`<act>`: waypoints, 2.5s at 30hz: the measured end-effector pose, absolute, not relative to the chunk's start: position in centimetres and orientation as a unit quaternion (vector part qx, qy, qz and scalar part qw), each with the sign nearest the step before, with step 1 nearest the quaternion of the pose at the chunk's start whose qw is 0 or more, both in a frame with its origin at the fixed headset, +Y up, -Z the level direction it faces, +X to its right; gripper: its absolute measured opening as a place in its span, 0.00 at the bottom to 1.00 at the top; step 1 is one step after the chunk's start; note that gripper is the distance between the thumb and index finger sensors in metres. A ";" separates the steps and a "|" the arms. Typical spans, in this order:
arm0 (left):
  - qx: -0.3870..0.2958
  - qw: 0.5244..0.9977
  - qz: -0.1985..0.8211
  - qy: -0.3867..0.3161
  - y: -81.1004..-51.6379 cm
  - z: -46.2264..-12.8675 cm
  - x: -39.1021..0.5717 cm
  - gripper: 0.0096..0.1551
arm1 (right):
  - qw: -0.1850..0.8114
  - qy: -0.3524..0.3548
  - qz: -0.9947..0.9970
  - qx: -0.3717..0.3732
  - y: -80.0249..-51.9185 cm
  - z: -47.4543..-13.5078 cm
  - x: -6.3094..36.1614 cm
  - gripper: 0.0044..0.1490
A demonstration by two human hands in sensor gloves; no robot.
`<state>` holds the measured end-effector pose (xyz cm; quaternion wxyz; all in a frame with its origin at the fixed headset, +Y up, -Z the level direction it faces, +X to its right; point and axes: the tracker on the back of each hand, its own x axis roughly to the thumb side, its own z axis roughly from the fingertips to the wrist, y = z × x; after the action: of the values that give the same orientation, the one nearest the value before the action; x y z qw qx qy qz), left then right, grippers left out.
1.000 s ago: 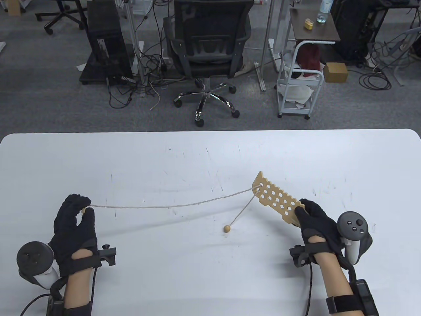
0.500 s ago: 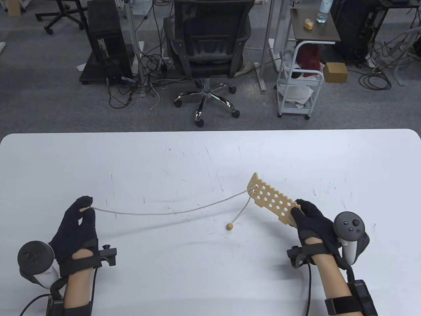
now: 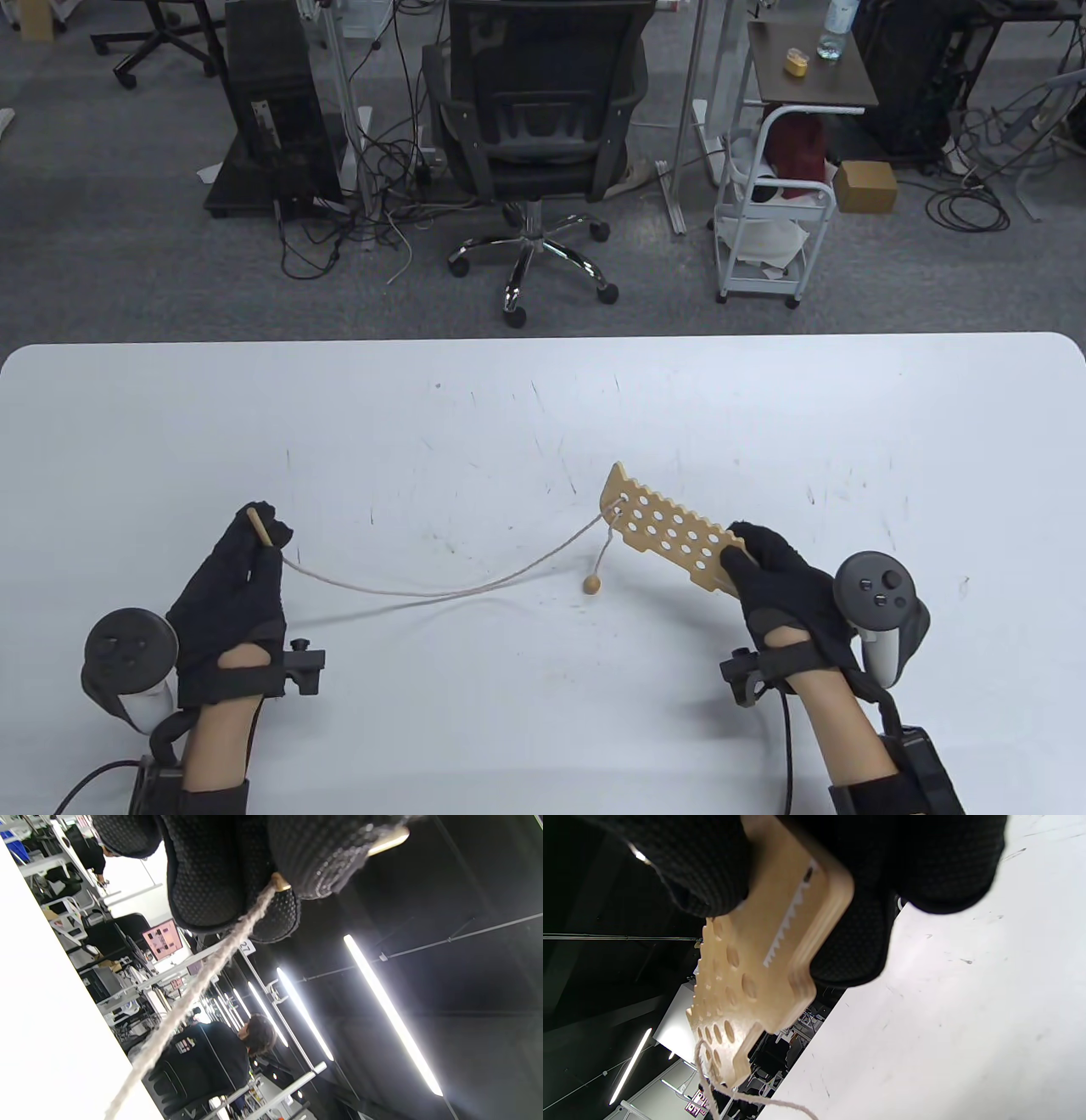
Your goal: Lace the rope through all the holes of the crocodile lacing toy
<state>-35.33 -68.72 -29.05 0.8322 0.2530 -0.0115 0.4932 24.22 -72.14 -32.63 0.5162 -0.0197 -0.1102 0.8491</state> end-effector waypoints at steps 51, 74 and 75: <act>0.073 0.883 0.397 -0.239 -70.8 -28.9 -22.8 0.23 | 0.460 -0.058 0.872 0.159 -71.5 -29.0 15.2 0.28; 0.117 0.879 0.396 -0.238 -70.6 -28.2 -22.4 0.27 | 0.454 -0.059 0.869 0.187 -71.4 -28.2 13.9 0.29; 0.123 0.880 0.391 -0.238 -70.5 -28.2 -22.4 0.28 | 0.455 -0.059 0.869 0.187 -71.4 -28.1 13.8 0.29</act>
<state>-22.42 -70.53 -28.20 0.8805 0.1230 -0.2376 0.3914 13.83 -71.39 -28.14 0.4547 0.1871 -0.0591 0.8688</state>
